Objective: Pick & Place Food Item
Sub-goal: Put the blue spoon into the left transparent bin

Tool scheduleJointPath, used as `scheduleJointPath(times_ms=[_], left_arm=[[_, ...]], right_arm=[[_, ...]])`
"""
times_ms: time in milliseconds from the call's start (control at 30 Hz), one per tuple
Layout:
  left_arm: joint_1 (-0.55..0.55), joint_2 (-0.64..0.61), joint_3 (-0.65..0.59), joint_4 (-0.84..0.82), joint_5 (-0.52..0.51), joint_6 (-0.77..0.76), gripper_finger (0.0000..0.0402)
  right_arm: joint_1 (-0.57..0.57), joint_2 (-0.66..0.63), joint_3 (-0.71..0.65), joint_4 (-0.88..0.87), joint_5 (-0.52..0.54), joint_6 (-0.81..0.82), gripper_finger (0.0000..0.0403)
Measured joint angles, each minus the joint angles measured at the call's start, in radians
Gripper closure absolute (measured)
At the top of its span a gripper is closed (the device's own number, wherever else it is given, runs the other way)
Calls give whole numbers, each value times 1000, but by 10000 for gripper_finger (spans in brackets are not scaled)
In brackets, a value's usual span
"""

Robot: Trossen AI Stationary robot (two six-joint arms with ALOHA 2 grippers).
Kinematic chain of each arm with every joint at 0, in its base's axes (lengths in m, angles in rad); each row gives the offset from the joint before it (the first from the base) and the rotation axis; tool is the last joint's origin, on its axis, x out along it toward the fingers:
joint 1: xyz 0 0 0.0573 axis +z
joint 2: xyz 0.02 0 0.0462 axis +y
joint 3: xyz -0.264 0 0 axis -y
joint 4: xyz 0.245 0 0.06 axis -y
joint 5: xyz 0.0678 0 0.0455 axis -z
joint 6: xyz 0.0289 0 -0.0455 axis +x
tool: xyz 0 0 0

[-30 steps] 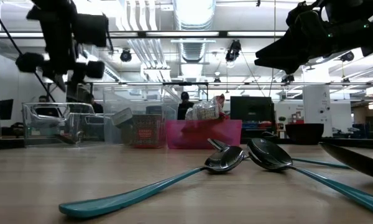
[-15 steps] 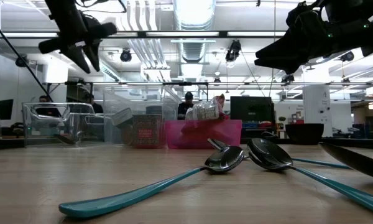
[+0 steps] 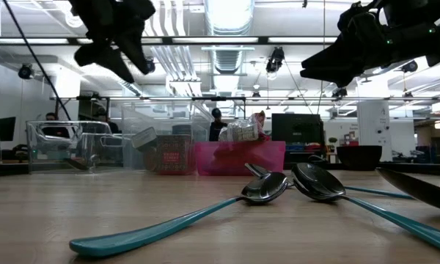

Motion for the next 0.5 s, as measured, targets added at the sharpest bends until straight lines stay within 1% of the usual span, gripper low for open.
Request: scheduleJointPath(times_ms=[133,233,367,500], left_arm=[[-99,61,0,78,13,33,184],[-151,106,-1,144,9,39,183],[-190,179,-1,238,1,56,183],[-201,266,-1,340,-2,51,183]], right_arm=[[0,0,0,0,0,-1,168],[0,0,0,0,0,-1,168],[0,0,0,0,0,-1,168],[0,0,0,0,0,-1,168]])
